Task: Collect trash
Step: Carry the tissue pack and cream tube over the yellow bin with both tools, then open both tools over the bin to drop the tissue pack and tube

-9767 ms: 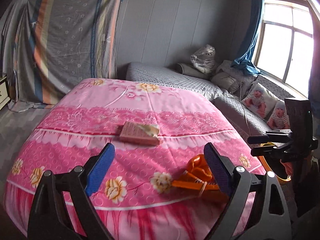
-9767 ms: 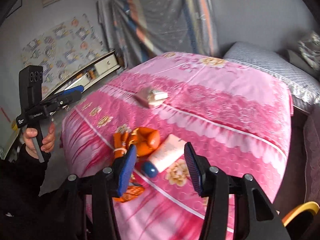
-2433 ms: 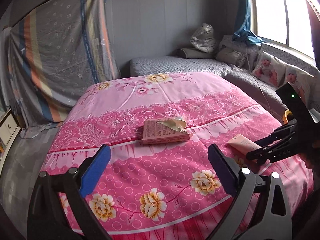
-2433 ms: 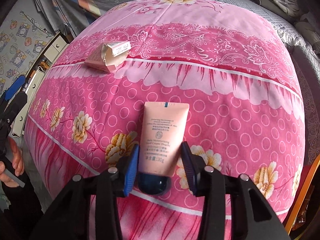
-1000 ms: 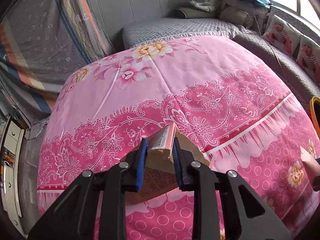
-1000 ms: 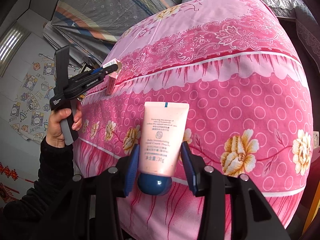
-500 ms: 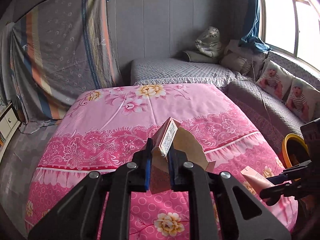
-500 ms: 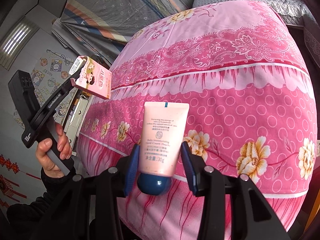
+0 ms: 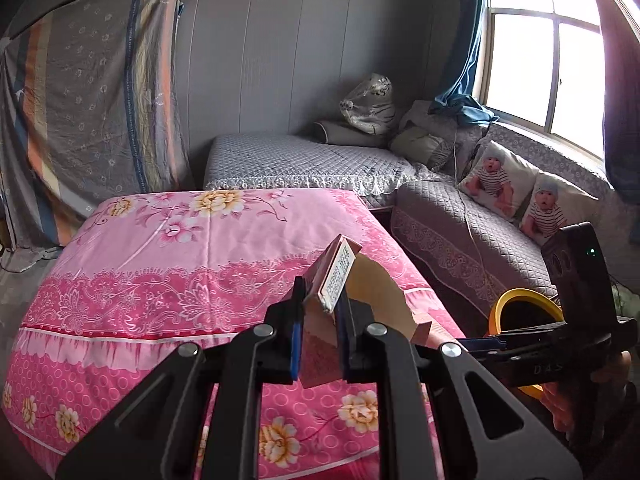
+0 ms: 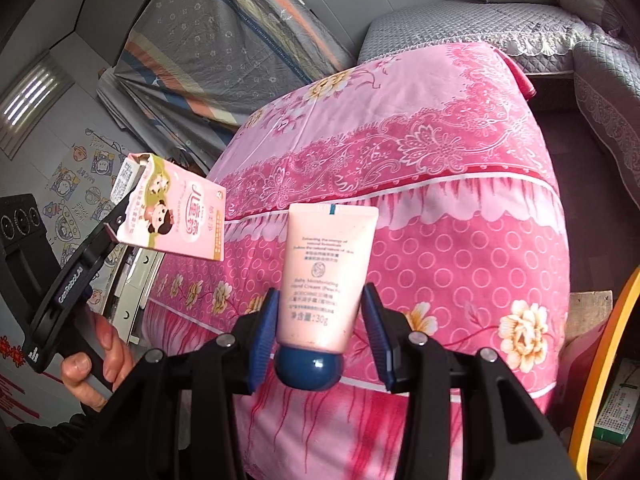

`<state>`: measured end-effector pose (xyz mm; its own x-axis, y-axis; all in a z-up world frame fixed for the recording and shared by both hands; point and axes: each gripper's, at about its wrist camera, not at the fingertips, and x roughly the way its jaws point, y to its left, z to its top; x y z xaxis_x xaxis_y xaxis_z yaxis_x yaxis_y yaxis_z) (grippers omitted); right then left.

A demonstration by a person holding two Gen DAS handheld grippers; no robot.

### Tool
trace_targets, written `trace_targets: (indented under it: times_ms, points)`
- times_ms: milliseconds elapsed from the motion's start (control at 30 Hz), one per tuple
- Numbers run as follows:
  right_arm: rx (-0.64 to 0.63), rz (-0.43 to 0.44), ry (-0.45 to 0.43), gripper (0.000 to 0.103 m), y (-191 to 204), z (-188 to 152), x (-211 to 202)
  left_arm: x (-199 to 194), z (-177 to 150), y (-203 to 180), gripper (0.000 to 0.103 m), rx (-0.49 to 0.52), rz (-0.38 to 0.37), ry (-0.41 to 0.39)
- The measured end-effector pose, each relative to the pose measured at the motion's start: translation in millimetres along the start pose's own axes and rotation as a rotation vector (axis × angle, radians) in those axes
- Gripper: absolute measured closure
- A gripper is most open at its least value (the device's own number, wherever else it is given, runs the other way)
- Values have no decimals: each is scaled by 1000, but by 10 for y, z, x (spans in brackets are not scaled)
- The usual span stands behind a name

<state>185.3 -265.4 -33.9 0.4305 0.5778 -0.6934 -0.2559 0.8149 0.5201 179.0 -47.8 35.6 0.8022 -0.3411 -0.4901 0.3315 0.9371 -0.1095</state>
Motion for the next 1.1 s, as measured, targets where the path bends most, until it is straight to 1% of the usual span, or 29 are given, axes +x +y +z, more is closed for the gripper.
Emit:
trace_targets:
  times_ms: [233, 400, 700, 833, 967, 1100]
  points:
    - [61, -74, -93, 63, -451, -49, -401, 116, 38, -531, 90, 46, -74, 13]
    - [133, -136, -163, 63, -822, -189, -762, 218, 57, -900, 90, 76, -146, 23]
    - [270, -316, -282, 63, -1445, -581, -1386, 412, 9, -1682, 90, 154, -284, 59]
    - [338, -359, -320, 63, -1685, -752, -1615, 564, -41, -2025, 90, 179, -362, 98]
    - [400, -414, -349, 63, -1909, -878, -1783, 809, -118, -2366, 90, 205, -436, 136]
    - [452, -444, -364, 63, -2090, -977, -1882, 1093, -218, -2690, 90, 212, -508, 207]
